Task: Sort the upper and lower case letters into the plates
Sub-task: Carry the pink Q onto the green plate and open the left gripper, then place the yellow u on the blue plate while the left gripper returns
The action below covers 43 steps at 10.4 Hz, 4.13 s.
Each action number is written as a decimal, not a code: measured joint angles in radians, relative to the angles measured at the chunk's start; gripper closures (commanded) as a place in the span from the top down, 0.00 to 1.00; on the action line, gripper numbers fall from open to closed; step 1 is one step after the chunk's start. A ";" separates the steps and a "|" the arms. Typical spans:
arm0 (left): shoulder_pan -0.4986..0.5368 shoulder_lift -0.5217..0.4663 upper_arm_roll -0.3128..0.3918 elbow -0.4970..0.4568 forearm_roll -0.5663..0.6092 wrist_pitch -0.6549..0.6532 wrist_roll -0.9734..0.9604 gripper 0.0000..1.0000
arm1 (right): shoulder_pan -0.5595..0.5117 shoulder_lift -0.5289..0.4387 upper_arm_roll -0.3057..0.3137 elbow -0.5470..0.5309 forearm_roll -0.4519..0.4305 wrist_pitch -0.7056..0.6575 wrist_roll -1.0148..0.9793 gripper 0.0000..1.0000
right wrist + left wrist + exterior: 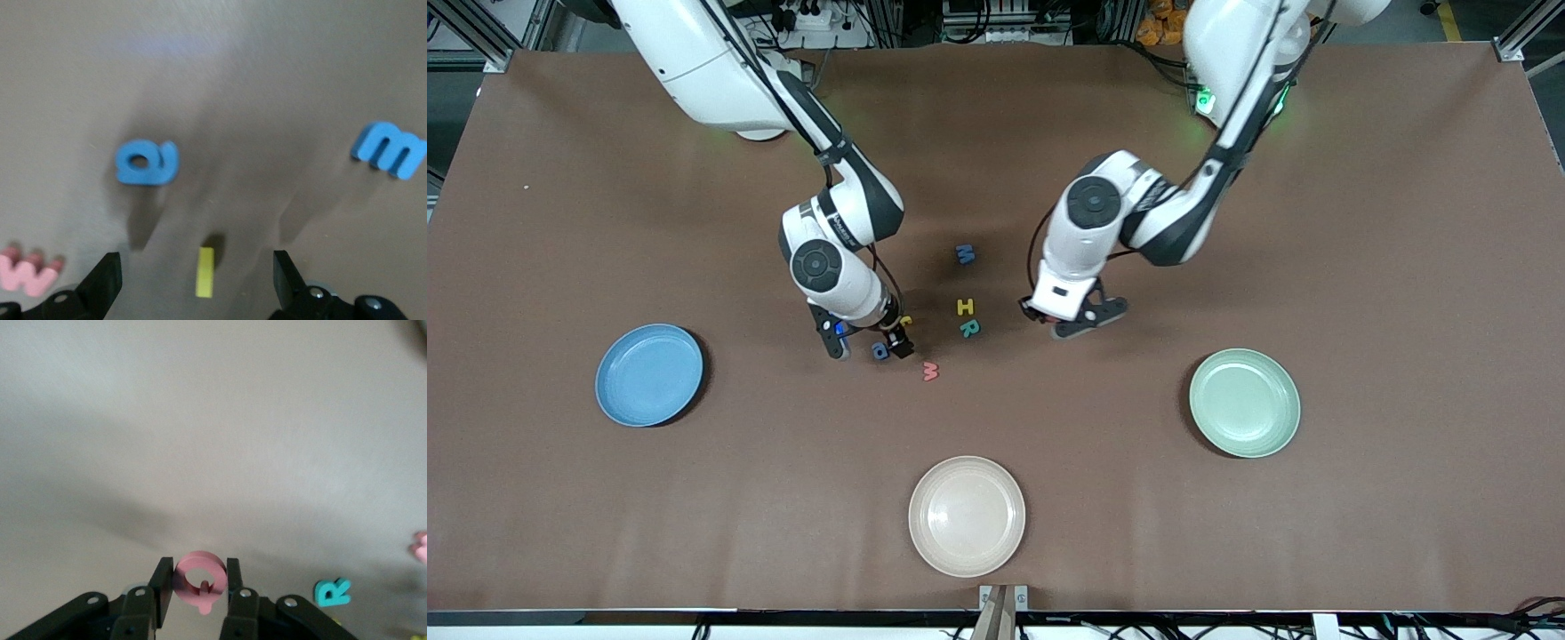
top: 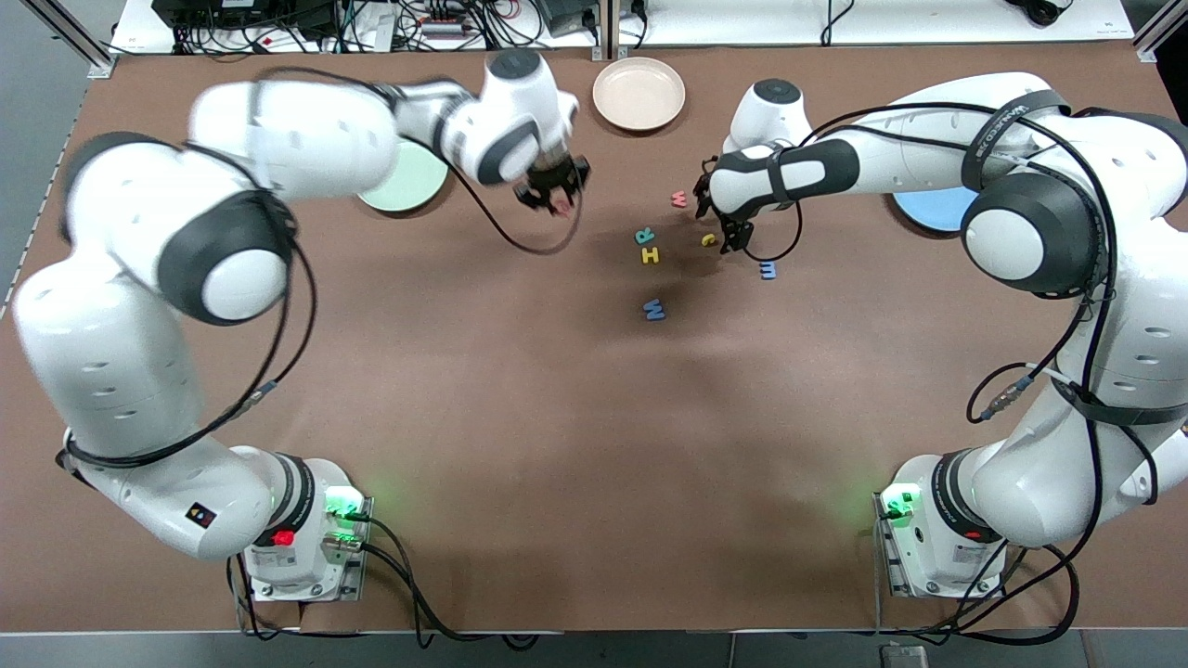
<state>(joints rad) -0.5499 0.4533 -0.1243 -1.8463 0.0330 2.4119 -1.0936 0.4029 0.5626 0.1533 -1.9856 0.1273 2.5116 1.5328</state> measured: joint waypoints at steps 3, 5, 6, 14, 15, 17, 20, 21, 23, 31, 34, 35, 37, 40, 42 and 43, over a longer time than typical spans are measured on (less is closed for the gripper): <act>0.206 -0.071 0.008 -0.001 0.001 -0.031 0.301 0.00 | 0.005 0.000 0.014 -0.030 0.000 0.000 0.000 1.00; 0.379 -0.057 0.009 -0.004 0.001 -0.031 0.548 0.00 | 0.005 -0.002 0.014 -0.032 0.000 0.000 0.000 1.00; 0.444 -0.040 0.009 -0.007 0.001 -0.031 0.637 0.00 | 0.005 -0.009 0.014 -0.031 0.000 0.000 0.000 1.00; 0.516 0.154 0.009 0.096 0.056 -0.011 0.702 1.00 | -0.001 -0.026 0.005 -0.030 -0.027 0.005 0.005 1.00; 0.516 0.153 0.008 0.104 0.057 -0.011 0.702 1.00 | -0.002 -0.026 0.004 -0.030 -0.029 0.010 0.005 1.00; 0.514 0.143 -0.001 0.119 0.057 -0.012 0.697 1.00 | -0.002 -0.024 0.003 -0.031 -0.029 0.028 0.005 1.00; 0.496 0.096 -0.012 0.145 0.057 -0.083 0.693 1.00 | -0.003 -0.014 0.003 -0.031 -0.030 0.042 0.005 1.00; 0.490 0.082 -0.012 0.173 0.057 -0.139 0.693 1.00 | -0.003 -0.011 0.003 -0.031 -0.030 0.046 0.005 1.00; 0.485 0.057 -0.018 0.235 0.057 -0.245 0.693 1.00 | -0.003 -0.009 0.003 -0.031 -0.030 0.049 0.005 0.23; 0.471 -0.014 -0.100 0.267 0.057 -0.297 0.685 1.00 | 0.000 -0.009 0.008 -0.031 -0.052 0.095 0.005 0.00; 0.433 -0.014 -0.125 0.267 0.057 -0.298 0.613 1.00 | 0.000 -0.015 0.007 -0.023 -0.056 0.098 0.005 0.00; 0.417 -0.014 -0.125 0.267 0.057 -0.298 0.586 1.00 | -0.002 -0.028 0.001 -0.016 -0.065 0.096 0.005 0.00; 0.369 -0.007 -0.127 0.265 0.060 -0.288 0.522 1.00 | -0.020 -0.068 -0.033 0.019 -0.126 0.012 -0.016 0.00; 0.289 0.016 -0.128 0.267 0.068 -0.252 0.394 1.00 | -0.131 -0.089 -0.056 0.116 -0.172 -0.153 -0.171 0.00; 0.238 0.042 -0.125 0.286 0.085 -0.247 0.330 1.00 | -0.215 -0.089 -0.066 0.166 -0.175 -0.228 -0.318 0.00; 0.207 0.066 -0.123 0.306 0.127 -0.245 0.285 1.00 | -0.253 -0.089 -0.076 0.181 -0.182 -0.266 -0.398 0.00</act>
<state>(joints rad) -0.3430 0.5193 -0.2471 -1.5404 0.1605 2.1672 -0.8090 0.1500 0.4732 0.0777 -1.8045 -0.0547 2.2455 1.1345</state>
